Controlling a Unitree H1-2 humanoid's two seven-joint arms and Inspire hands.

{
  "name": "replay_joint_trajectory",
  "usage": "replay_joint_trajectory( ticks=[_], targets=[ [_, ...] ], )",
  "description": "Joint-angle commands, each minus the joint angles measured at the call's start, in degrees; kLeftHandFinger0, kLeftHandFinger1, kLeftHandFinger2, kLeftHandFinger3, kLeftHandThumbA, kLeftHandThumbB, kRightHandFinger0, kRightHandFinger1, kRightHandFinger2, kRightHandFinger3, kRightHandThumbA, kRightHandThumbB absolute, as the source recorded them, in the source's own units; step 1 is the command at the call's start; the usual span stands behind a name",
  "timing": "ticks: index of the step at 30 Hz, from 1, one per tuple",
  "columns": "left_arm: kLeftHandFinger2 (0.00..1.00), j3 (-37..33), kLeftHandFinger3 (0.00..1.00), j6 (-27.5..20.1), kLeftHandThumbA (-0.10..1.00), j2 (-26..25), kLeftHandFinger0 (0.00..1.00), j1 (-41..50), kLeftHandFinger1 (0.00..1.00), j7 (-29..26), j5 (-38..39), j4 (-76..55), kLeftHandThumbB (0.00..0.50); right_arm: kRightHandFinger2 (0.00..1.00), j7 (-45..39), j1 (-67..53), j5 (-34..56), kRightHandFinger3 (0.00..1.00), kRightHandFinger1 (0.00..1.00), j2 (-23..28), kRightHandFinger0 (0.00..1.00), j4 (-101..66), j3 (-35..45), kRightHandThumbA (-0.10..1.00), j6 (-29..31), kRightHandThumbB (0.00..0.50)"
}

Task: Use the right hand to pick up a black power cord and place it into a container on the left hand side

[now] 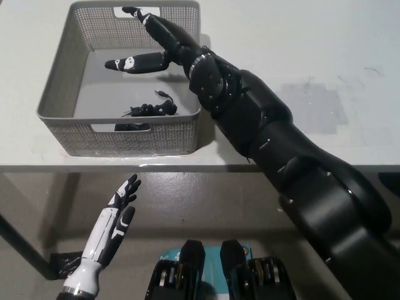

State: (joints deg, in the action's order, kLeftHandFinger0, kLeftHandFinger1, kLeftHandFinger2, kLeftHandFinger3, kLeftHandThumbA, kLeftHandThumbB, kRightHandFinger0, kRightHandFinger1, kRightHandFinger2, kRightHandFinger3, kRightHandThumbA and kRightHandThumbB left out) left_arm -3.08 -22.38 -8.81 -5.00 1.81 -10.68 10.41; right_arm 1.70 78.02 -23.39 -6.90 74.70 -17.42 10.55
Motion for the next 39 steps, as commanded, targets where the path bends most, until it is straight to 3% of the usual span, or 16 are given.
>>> replay_joint_trajectory(
  ticks=[1,7,16,22,23,26,30,34,39],
  targets=[
    [1.0,-0.58,1.0,-1.35,1.0,-0.84,1.0,0.4,1.0,0.36,-0.7,-1.75,0.318,1.0,0.94,1.04,2.81,1.0,1.0,1.39,1.0,-4.92,2.13,1.0,3.61,0.5],
    [1.0,-0.57,1.0,-1.96,1.0,-0.63,1.0,3.02,1.0,0.58,0.92,-1.97,0.299,1.0,1.48,-4.09,7.32,1.0,1.0,3.09,1.0,-17.8,8.0,1.0,6.0,0.5],
    [1.0,-0.33,1.0,-0.88,1.0,-0.48,1.0,3.21,1.0,0.62,1.32,-1.43,0.317,1.0,-3.45,-12.42,14.66,1.0,1.0,5.44,1.0,-43.32,15.04,1.0,-1.69,0.482],
    [1.0,-0.28,1.0,-2.19,1.0,-1.03,1.0,3.85,1.0,0.59,1.09,-1.5,0.289,1.0,-6.56,-20.66,22.17,1.0,1.0,7.07,1.0,-62.26,18.58,1.0,-6.81,0.459],
    [1.0,-0.25,1.0,-1.81,1.0,-0.99,1.0,4.8,1.0,0.83,1.61,-2.06,0.304,1.0,-6.79,-23.49,22.91,1.0,1.0,7.59,1.0,-67.11,18.86,1.0,-8.42,0.498],
    [1.0,-0.04,1.0,-0.94,1.0,-0.99,1.0,4.46,1.0,0.73,1.52,-2.42,0.313,1.0,-6.96,-28.23,23.77,1.0,1.0,9.05,1.0,-74.59,19.55,1.0,-9.98,0.5],
    [1.0,0.39,1.0,-1.6,1.0,-1.21,1.0,3.56,1.0,-0.13,0.46,-1.8,0.318,1.0,-7.7,-37.85,28.04,1.0,1.0,10.25,1.0,-83.66,20.41,1.0,-9.98,0.491],
    [1.0,0.39,1.0,-1.66,1.0,-1.05,1.0,3.9,1.0,-0.13,0.67,-1.5,0.308,1.0,-6.81,-48.84,24.35,1.0,1.0,10.82,1.0,-88.47,18.97,1.0,-6.73,0.431],
    [1.0,0.48,1.0,-2.05,1.0,-1.01,1.0,4.29,1.0,-0.43,0.23,-1.12,0.295,1.0,-6.86,-58.19,23.41,1.0,1.0,11.31,1.0,-87.34,17.37,1.0,-2.86,0.407]
  ],
)
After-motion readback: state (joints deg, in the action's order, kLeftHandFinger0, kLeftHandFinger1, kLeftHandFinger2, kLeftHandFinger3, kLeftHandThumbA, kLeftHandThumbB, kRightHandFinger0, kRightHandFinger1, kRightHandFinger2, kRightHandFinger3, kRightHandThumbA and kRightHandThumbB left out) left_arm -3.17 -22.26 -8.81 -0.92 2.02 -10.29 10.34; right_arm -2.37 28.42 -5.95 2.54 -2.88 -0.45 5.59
